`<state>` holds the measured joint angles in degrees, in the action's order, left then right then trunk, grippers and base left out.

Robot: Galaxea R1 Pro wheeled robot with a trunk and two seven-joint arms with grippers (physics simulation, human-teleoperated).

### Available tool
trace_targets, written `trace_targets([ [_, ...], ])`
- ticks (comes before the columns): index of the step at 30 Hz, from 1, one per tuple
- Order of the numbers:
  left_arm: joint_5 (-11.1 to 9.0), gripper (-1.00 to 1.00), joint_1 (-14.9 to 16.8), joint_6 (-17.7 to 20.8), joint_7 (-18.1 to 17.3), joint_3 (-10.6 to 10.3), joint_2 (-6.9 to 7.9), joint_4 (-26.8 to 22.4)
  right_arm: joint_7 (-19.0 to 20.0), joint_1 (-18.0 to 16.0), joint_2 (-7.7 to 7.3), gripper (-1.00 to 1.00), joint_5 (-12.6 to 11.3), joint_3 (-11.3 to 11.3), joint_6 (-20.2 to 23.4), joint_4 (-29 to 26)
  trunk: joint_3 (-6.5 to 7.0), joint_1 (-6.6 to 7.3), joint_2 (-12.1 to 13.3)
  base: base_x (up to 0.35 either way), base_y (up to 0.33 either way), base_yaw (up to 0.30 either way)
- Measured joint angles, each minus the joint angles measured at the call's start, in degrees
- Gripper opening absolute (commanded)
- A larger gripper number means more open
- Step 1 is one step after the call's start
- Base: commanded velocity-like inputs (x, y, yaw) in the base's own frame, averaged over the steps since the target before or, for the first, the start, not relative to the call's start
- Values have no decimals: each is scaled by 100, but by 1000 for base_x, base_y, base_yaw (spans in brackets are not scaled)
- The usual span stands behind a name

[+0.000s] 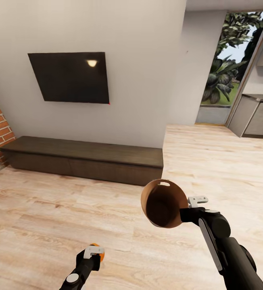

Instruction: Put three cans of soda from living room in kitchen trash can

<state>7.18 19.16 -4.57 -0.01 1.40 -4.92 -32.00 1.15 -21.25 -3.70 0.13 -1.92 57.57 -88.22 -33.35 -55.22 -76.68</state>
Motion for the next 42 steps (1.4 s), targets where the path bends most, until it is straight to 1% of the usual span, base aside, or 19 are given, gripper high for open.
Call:
trace_targets([
  [8, -1, -100, 0, 0, 0, 0, 0, -2, 0, 0, 1, -100, 1, -6, 0, 0, 218, 176, 321, 0, 0, 0],
  [16, -8, -100, 0, -8, -21, 9, 0, -96, -2, 1, 1, -100, -2, -21, -3, 12, 250, 176, 323, 0, 0, 0],
  [18, -12, -100, 1, -8, -33, 17, 0, -202, -5, 1, 1, -100, -5, -23, -5, 14, 252, 177, 323, 0, 0, 0],
  [20, -20, -100, 1, -8, -125, 27, 6, -395, -9, 1, 1, -100, 2, -24, -7, 21, 253, 176, 323, 0, 0, 0],
  [21, -29, -100, 1, 1, -489, 37, 16, -545, -16, 7, 1, -100, 0, -25, -11, 31, 253, 177, 323, 0, 0, 0],
  [22, -31, -100, 0, 12, -748, 50, 39, -601, -19, 8, 1, -100, 4, -26, -13, 34, 253, 176, 323, 0, 0, 0],
  [25, -41, -100, 0, 30, -1184, 104, 111, -713, -23, 9, 1, -100, 9, -26, -15, 46, 253, 176, 323, 0, 0, 0],
  [28, -89, -100, 1, 47, -1630, 243, 176, -909, -25, 10, 1, -100, 2, -26, -18, 111, 253, 176, 323, 0, 0, 0],
  [29, -166, -100, 1, 56, -1920, 393, 203, -1034, -25, 10, 1, -100, -1, -27, -21, 182, 254, 177, 323, 0, 0, 0],
  [30, -331, -100, 3, 70, -2543, 724, 244, -1226, -26, 10, 1, -100, -3, -27, -26, 284, 254, 177, 323, 0, 0, 0],
  [33, -372, -100, 0, 114, -3035, 890, 271, -1360, -27, 10, 1, -100, 39, -25, -30, 345, 253, 177, 323, 0, 0, 0],
  [34, -397, -100, 0, 296, -3336, 954, 290, -1450, -27, 10, 1, -100, 28, -26, -32, 418, 253, 177, 323, 0, 0, 0],
  [37, -419, -100, 0, 850, -3849, 1028, 375, -1640, -27, 10, 1, -100, 6, -26, -34, 498, 253, 176, 323, 0, 0, 0],
  [38, -433, -100, 1, 1213, -4202, 1088, 443, -1810, -27, 11, 3, -100, 7, -27, -37, 555, 253, 177, 323, 0, 0, 0],
  [39, -436, -100, 1, 1363, -4388, 1129, 471, -1907, -27, 11, 2, -100, 12, -26, -40, 579, 253, 176, 323, 0, 0, 0],
  [40, -451, -100, 1, 1575, -4737, 1240, 510, -2083, -27, 10, 3, -100, 15, -27, -67, 660, 254, 177, 323, 0, 0, 0],
  [41, -454, -100, 1, 1720, -5074, 1406, 535, -2238, -28, 10, 3, -100, 5, -27, -137, 792, 254, 176, 323, 0, 0, 0],
  [42, -445, -100, 0, 1780, -5227, 1497, 545, -2302, -30, 10, 4, -100, 17, -28, -185, 863, 253, 176, 323, 0, 0, 0],
])
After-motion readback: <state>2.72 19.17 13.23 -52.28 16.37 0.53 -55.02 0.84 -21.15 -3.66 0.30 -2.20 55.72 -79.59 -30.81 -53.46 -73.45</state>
